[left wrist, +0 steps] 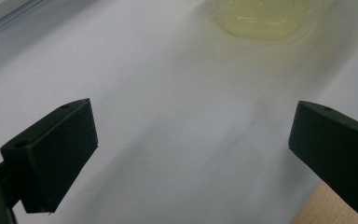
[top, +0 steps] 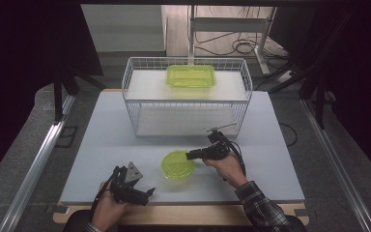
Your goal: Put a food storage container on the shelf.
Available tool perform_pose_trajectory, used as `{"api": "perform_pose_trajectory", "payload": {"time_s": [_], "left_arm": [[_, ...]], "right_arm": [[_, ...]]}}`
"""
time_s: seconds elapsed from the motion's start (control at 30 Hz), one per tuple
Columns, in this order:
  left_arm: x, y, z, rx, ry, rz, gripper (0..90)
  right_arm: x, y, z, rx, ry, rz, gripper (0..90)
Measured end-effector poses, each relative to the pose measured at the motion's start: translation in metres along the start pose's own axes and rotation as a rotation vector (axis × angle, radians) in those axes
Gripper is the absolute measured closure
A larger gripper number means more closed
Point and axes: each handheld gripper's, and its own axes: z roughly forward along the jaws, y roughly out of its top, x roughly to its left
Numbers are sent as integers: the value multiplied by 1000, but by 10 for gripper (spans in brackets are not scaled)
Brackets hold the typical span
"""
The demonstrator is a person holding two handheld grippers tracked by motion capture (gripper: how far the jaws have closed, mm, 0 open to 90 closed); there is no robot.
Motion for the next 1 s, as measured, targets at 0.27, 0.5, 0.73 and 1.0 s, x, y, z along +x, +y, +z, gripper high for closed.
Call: {"api": "perform_pose_trajectory", "payload": {"time_s": [0.27, 0.5, 0.73, 1.0], "left_arm": [[0, 0, 0, 0, -1, 2, 10], [0, 0, -1, -1, 0, 3, 11], [0, 0, -1, 0, 0, 3, 11], [0, 0, 0, 1, 1, 3, 11]], "right_arm": [[0, 1, 3, 35, 48, 48, 798], [6, 1, 0, 45, 67, 58, 814], [5, 0, 0, 35, 82, 74, 816], [5, 3, -12, -15, 121, 99, 816]]}}
